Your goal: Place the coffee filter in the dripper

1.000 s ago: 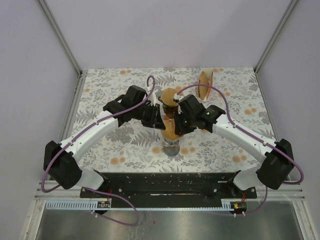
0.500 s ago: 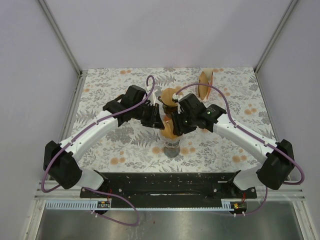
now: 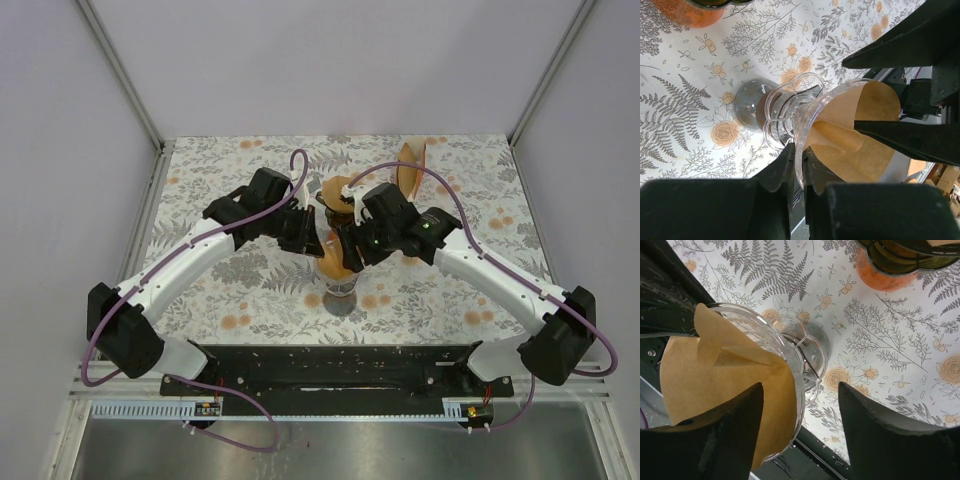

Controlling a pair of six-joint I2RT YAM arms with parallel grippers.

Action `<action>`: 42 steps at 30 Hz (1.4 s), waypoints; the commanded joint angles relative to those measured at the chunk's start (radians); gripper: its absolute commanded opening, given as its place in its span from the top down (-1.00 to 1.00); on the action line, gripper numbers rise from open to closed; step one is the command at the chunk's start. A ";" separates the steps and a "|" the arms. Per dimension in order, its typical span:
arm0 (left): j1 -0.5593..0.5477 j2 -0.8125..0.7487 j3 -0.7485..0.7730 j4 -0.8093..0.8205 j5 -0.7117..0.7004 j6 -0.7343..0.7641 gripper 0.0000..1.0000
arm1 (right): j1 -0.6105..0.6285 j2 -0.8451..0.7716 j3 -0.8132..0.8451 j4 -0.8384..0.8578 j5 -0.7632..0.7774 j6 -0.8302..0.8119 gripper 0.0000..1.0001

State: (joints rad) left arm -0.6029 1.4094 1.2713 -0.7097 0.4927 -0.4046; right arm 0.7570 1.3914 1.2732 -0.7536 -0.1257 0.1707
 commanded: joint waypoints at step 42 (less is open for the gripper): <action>0.005 -0.003 0.053 -0.008 -0.036 0.026 1.00 | -0.008 0.050 0.014 0.184 -0.138 -0.307 1.00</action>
State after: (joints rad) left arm -0.6010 1.4109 1.2945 -0.7399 0.4732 -0.3580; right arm 0.7460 1.4487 1.3182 -0.6086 -0.2836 -0.0929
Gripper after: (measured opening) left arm 0.122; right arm 0.194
